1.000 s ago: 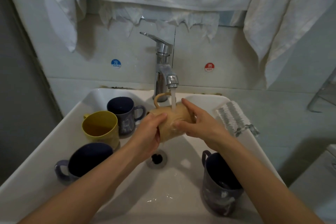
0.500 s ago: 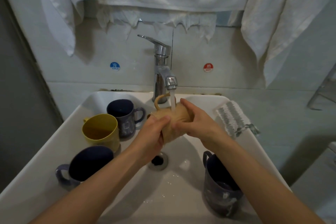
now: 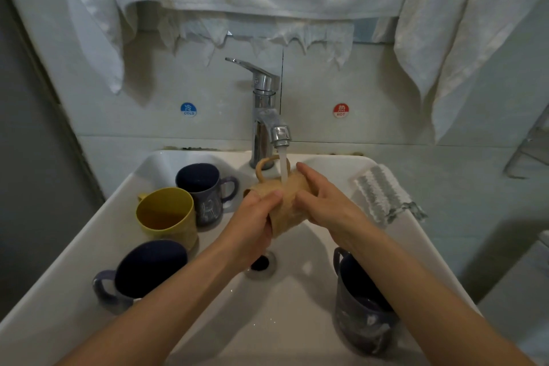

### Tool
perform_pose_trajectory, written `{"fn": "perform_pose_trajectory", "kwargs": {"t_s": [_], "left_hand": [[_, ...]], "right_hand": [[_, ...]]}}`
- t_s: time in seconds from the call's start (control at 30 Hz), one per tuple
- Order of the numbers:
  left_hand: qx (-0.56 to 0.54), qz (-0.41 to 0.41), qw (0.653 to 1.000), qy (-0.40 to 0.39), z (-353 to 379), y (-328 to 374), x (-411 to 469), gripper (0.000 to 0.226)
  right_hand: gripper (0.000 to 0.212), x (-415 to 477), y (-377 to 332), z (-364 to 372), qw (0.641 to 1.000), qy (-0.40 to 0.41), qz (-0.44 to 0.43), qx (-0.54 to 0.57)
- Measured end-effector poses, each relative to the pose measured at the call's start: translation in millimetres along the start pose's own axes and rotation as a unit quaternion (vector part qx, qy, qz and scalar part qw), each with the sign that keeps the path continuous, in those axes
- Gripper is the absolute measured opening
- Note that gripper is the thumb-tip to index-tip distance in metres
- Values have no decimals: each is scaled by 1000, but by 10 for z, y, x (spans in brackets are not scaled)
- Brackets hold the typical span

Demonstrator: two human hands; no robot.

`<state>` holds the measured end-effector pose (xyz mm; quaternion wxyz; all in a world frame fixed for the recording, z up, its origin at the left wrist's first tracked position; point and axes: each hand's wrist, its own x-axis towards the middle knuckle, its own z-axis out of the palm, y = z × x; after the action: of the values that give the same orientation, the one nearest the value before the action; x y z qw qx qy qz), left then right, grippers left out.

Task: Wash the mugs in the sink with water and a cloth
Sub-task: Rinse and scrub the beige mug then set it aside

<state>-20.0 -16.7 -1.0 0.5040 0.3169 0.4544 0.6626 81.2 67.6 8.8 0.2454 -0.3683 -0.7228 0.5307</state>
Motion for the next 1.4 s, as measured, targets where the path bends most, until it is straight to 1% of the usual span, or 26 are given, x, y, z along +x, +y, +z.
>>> {"fn": "perform_pose_trajectory", "kwargs": {"t_s": [0.13, 0.2, 0.27, 0.33, 0.4, 0.5, 0.57, 0.6, 0.67, 0.7, 0.73, 0.8, 0.83, 0.87, 0.93, 1.07, 1.13, 1.17, 1.2, 1.27, 1.33, 1.4], "left_hand": [[12, 1, 1000, 13, -8, -6, -3, 26], [9, -2, 1000, 21, -16, -18, 8, 35], [-1, -7, 1000, 14, -12, -19, 11, 38], [-11, -6, 1000, 0, -4, -9, 4, 30], [-38, -9, 999, 7, -9, 6, 10, 28], [-72, -20, 997, 34, -30, 39, 17, 27], [-86, -33, 995, 34, -49, 56, 21, 24], [-86, -38, 995, 30, -63, 62, 20, 24], [-57, -43, 997, 20, -75, 63, 14, 27], [-10, -31, 999, 11, -86, 47, 14, 27], [59, -8, 998, -6, -101, 17, 14, 27], [186, 32, 981, -53, -90, -7, -20, 38], [215, 42, 973, -66, -86, -18, -32, 44], [225, 45, 971, -64, -87, -22, -42, 47], [221, 52, 972, -56, -107, -21, -33, 44], [231, 76, 968, -53, -117, -38, -38, 42], [247, 84, 964, -46, -105, -72, -32, 39], [252, 89, 963, -46, -96, -90, -25, 35], [255, 93, 962, -45, -86, -110, -14, 32], [257, 92, 961, -44, -69, -142, -5, 29], [251, 87, 963, -48, -52, -153, -5, 29], [252, 84, 963, -45, -50, -154, -10, 31]], "right_hand": [[67, -19, 3, 9, 999, -9, -17, -43], [69, -17, 10, 20, 998, -6, -27, -60], [63, -16, 7, 19, 999, 3, -21, -41], [56, -17, -5, 5, 1000, 5, -11, -21], [52, -21, -22, -30, 1000, -6, 1, -7], [52, 3, -38, -125, 998, -20, 34, 46], [55, 12, -27, -175, 995, -35, 55, 70], [51, 9, -20, -185, 994, -47, 59, 75], [37, 1, -4, -188, 994, -60, 60, 70], [32, -2, 2, -191, 994, -57, 62, 71], [30, 0, 4, -201, 994, -50, 67, 77], [29, -7, -2, -228, 993, -33, 76, 80], [30, -12, -5, -241, 994, -28, 77, 74], [32, -14, -1, -244, 994, -24, 76, 68], [39, -23, 1, -221, 996, -17, 63, 62], [74, 5, 40, -68, 1000, 9, -7, -21], [85, 18, 55, -10, 1000, 10, 5, -3], [88, 23, 63, 1, 1000, 8, 20, 18], [87, 33, 71, 2, 999, 8, 35, 39], [75, 39, 62, -17, 995, 4, 58, 82], [64, 41, 40, -40, 990, -3, 74, 118], [60, 54, 28, -53, 987, -2, 81, 139]]}}
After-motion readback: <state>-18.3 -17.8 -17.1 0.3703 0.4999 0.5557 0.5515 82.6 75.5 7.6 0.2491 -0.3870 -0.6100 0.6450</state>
